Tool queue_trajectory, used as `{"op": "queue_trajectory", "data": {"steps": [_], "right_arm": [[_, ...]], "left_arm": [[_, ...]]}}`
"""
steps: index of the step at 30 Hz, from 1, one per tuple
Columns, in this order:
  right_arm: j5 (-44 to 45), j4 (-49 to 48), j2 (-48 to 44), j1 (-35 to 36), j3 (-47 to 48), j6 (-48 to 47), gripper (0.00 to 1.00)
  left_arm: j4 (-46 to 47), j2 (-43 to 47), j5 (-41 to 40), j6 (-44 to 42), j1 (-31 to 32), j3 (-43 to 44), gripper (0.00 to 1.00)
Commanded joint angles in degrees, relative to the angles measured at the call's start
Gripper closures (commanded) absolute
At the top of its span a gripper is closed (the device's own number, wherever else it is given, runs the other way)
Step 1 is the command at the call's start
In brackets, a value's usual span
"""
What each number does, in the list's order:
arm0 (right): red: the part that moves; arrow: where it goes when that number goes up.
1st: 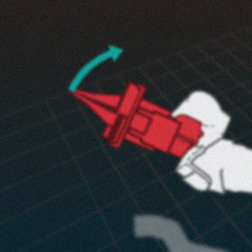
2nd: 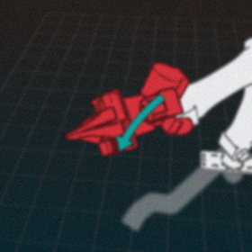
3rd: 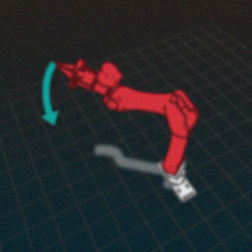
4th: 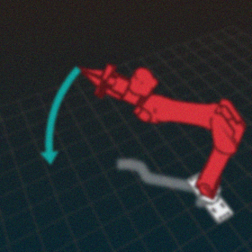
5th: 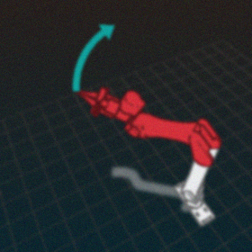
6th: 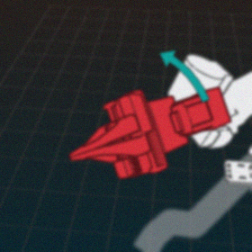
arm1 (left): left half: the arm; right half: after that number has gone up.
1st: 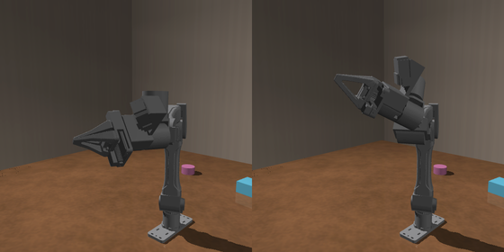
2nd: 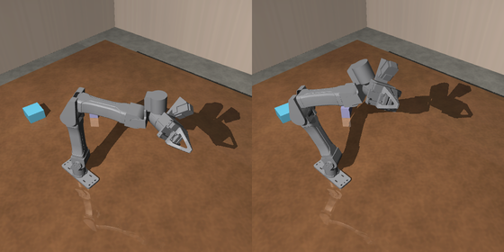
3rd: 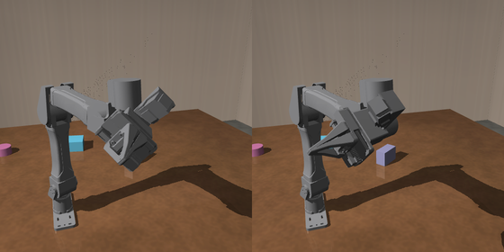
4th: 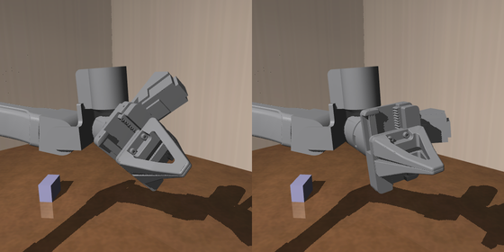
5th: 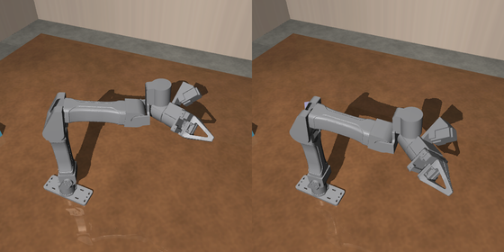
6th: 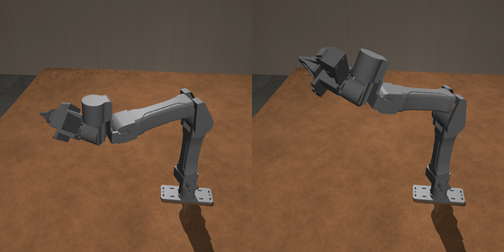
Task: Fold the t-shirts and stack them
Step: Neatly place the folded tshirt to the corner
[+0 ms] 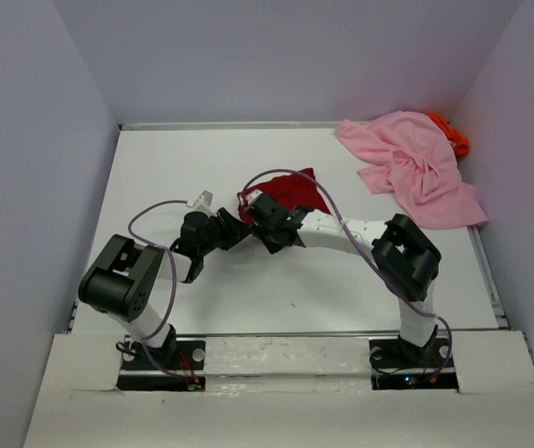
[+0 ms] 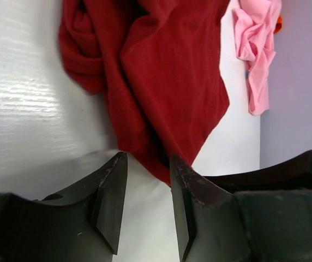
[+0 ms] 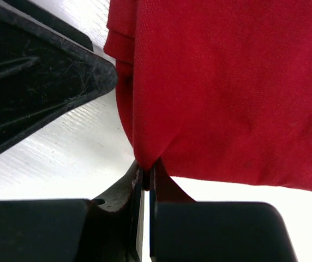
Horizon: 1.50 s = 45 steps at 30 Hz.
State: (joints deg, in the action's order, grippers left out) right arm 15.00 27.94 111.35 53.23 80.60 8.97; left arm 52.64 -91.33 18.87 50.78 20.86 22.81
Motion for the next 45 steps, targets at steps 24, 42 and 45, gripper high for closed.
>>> {"op": "queue_trajectory", "data": {"steps": [24,42,45], "right_arm": [[-0.6,0.4,-2.1,-0.1,0.0,-0.2,1.00],[-0.3,0.6,-2.9,-0.1,-0.6,-0.9,1.00],[-0.3,0.5,-2.9,-0.1,-0.6,-0.9,1.00]], "left_arm": [[-0.9,-2.5,3.3,-2.6,-0.7,4.7,0.01],[1.9,-12.4,3.4,-3.0,-0.5,11.6,0.59],[-0.9,-12.8,2.8,-3.7,-0.2,13.0,1.00]]}}
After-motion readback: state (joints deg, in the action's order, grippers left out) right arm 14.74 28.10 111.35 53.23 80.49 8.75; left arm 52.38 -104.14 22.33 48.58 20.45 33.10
